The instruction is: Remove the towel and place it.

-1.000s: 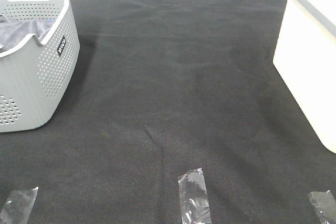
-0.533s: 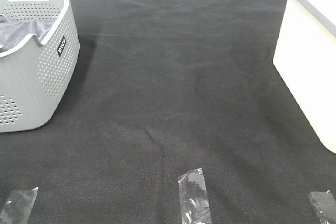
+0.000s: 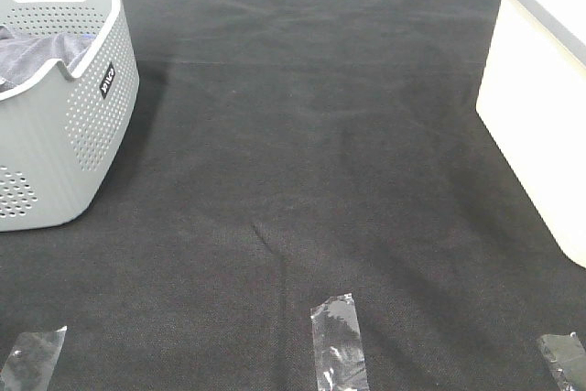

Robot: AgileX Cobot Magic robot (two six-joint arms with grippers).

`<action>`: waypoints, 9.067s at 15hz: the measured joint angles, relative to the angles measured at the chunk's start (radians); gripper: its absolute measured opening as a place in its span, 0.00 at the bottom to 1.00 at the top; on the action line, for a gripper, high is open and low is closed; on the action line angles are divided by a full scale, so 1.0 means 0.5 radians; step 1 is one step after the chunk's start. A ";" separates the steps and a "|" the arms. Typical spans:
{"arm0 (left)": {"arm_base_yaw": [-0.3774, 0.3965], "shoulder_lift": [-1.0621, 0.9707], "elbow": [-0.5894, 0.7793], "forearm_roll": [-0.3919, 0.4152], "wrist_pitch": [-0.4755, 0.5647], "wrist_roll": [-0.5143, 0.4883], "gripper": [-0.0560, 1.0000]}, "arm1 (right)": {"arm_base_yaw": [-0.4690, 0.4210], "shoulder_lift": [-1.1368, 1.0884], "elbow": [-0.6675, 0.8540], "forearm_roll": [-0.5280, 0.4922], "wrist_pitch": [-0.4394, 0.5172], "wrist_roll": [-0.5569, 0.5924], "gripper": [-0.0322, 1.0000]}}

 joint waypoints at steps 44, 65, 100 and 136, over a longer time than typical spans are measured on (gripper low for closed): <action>0.000 4.394 -3.030 0.582 0.268 2.356 0.97 | 0.000 0.000 0.000 0.000 -0.002 0.000 0.76; 0.046 4.506 -2.954 0.504 0.268 2.492 0.70 | 0.000 0.000 0.000 0.000 -0.002 0.000 0.76; -0.834 2.934 -2.954 0.054 0.048 1.436 0.05 | 0.000 0.014 0.000 -0.004 -0.004 -0.006 0.76; -1.814 3.090 -2.954 0.308 -0.386 1.436 0.05 | 0.184 3.004 -0.558 3.270 -0.106 -3.874 0.42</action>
